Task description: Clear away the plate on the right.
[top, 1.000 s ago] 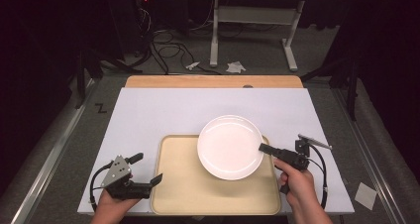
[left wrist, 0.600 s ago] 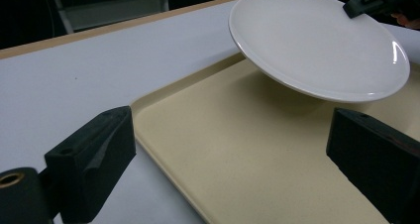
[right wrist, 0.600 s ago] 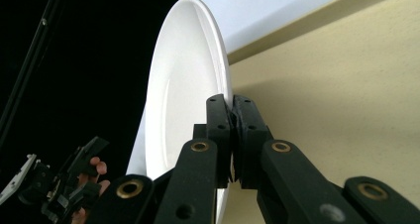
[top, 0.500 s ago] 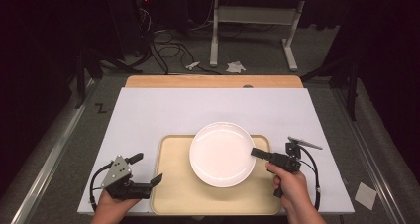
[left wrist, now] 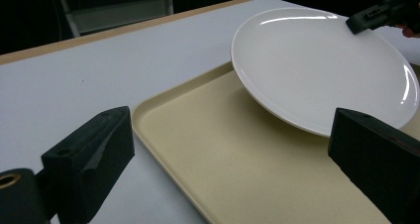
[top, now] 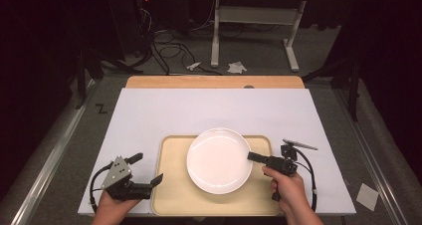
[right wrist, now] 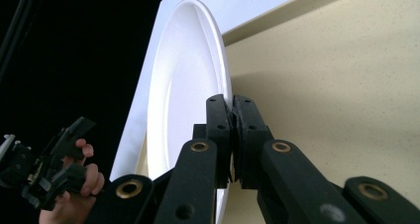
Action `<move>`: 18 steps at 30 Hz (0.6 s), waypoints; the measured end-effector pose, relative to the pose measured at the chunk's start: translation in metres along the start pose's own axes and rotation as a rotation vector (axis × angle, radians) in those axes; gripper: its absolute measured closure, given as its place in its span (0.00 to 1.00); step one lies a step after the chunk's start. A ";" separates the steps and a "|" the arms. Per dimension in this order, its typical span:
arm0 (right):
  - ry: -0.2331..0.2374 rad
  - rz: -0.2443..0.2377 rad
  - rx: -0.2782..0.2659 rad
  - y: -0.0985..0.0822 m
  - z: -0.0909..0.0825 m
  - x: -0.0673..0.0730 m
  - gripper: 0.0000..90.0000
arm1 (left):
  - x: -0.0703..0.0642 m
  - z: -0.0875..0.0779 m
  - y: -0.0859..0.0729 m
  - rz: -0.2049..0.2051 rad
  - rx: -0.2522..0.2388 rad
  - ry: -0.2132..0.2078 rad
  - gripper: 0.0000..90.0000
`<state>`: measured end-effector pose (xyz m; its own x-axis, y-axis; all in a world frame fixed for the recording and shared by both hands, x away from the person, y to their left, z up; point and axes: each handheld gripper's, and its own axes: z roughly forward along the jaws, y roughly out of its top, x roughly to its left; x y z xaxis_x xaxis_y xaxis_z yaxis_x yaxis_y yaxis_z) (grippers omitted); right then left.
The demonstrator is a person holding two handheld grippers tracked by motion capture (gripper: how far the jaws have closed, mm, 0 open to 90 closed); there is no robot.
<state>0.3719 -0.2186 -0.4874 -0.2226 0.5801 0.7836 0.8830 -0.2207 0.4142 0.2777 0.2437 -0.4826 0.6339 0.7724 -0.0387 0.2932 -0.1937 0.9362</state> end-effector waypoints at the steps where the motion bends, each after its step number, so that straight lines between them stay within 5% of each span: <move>1: -0.002 -0.005 0.003 0.000 0.001 0.000 0.99 | 0.000 0.000 0.000 -0.001 -0.001 0.005 0.04; 18: -0.023 -0.029 0.042 -0.004 0.006 0.000 0.98 | 0.002 -0.001 0.000 -0.007 -0.004 0.008 0.03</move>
<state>0.3706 -0.2131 -0.4919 -0.2392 0.6039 0.7603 0.8931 -0.1704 0.4164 0.2783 0.2454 -0.4822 0.6261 0.7786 -0.0428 0.2946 -0.1854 0.9375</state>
